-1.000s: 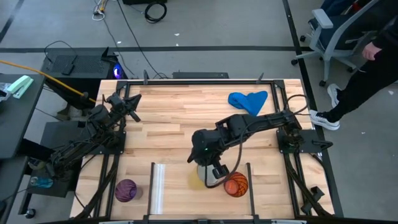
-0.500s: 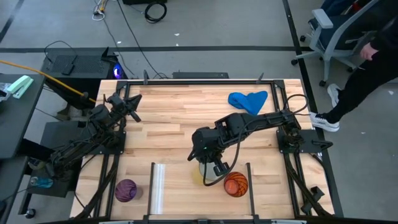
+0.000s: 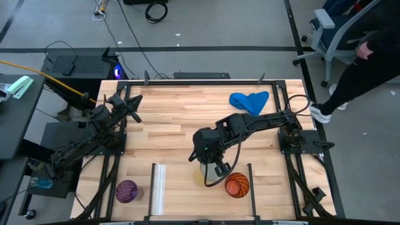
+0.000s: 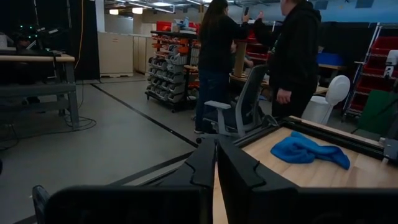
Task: Stack small to large cups/mugs on shelf
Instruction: Put the yellow mug on the shelf
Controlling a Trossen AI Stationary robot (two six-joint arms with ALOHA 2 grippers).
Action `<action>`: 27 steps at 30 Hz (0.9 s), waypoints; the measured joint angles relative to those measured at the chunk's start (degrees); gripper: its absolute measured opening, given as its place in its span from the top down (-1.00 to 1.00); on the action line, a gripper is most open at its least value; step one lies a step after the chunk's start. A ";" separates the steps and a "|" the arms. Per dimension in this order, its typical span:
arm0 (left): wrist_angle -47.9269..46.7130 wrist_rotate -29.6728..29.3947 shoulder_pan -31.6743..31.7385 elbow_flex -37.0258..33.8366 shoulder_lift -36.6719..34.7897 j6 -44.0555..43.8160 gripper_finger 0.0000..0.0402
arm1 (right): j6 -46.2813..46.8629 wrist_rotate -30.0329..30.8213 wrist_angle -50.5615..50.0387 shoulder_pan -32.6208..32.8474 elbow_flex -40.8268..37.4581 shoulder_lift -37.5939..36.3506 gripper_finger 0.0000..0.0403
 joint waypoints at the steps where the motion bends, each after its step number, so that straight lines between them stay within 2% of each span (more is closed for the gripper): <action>1: 0.00 -0.01 0.00 0.00 0.00 0.00 0.88 | -0.20 -0.06 -0.11 0.00 0.00 0.17 0.92; 13: -0.10 -0.02 0.02 0.00 0.27 0.29 0.87 | -0.91 -0.24 -0.10 -0.04 0.17 0.97 0.92; 21: -0.15 -0.02 0.00 0.00 0.33 0.36 0.90 | -1.03 -1.83 2.83 0.16 -0.02 1.08 0.75; 27: -0.13 -0.02 0.01 0.00 0.33 0.48 0.86 | -0.99 -1.52 3.65 0.13 -0.02 1.10 0.73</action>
